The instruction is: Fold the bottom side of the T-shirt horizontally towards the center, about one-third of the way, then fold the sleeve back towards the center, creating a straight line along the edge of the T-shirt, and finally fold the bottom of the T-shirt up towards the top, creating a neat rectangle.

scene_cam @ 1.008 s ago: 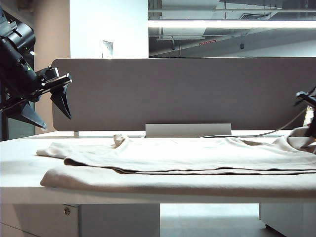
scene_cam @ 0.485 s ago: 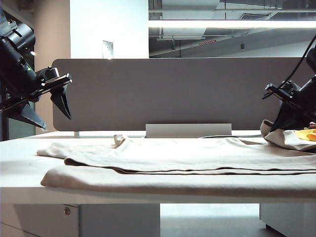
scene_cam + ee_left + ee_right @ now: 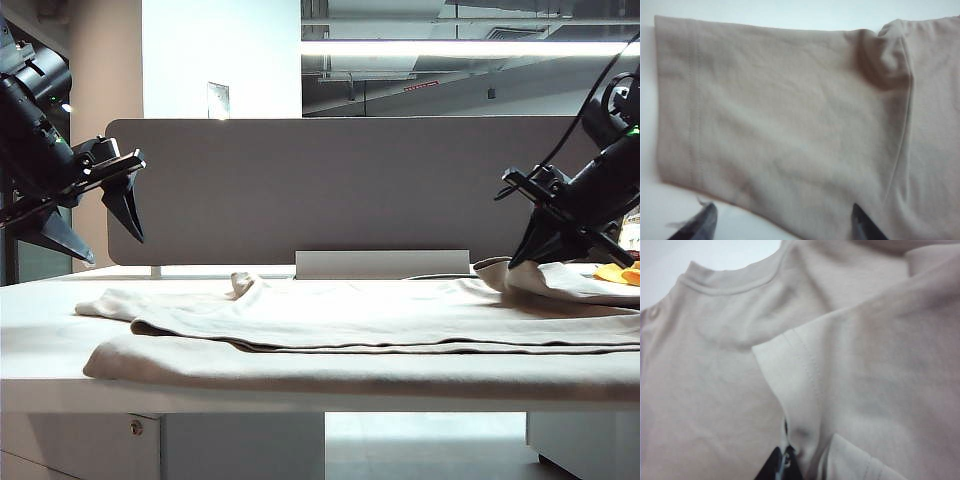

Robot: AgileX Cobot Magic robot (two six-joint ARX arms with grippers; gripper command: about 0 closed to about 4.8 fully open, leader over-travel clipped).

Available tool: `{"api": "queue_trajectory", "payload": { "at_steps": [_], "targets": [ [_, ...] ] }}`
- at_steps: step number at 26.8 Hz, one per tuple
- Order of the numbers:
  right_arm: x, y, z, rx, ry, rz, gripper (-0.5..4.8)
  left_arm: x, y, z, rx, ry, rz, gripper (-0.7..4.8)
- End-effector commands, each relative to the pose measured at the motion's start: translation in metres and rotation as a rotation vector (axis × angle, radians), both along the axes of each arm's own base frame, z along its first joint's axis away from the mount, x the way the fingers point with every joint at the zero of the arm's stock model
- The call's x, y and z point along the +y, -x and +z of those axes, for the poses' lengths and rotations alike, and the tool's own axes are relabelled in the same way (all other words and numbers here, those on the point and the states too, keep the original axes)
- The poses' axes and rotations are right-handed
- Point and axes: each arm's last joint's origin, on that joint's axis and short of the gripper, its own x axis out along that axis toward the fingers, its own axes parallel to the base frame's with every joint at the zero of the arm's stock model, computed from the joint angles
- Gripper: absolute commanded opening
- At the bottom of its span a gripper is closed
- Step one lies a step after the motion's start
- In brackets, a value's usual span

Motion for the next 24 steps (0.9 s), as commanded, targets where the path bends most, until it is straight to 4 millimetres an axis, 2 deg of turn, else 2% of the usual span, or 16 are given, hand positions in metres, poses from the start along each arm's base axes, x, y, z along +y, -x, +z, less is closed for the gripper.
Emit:
{"api": "queue_trajectory", "payload": {
  "at_steps": [1, 4, 6, 7, 19, 24],
  "targets": [
    [0.0, 0.0, 0.004, -0.004, -0.021, -0.001, 1.57, -0.001, 0.0, 0.004, -0.014, 0.009, -0.018, 3.45],
    [0.0, 0.0, 0.004, 0.005, -0.037, -0.002, 3.55, -0.001, 0.0, 0.004, -0.014, 0.016, -0.024, 3.45],
    [0.0, 0.001, 0.003, 0.009, -0.038, -0.001, 4.33, -0.001, 0.0, 0.004, -0.014, 0.016, -0.024, 3.45],
    [0.0, 0.001, 0.003, 0.008, -0.043, 0.004, 4.53, -0.001, 0.0, 0.004, -0.014, 0.016, -0.024, 3.46],
    [0.009, 0.001, 0.008, 0.037, -0.246, 0.102, 4.63, -0.001, 0.0, 0.004, -0.015, 0.013, -0.021, 3.45],
    [0.017, -0.001, 0.013, -0.012, -0.284, 0.159, 4.63, -0.001, 0.0, 0.003, -0.013, 0.013, -0.021, 3.45]
  ]
}}
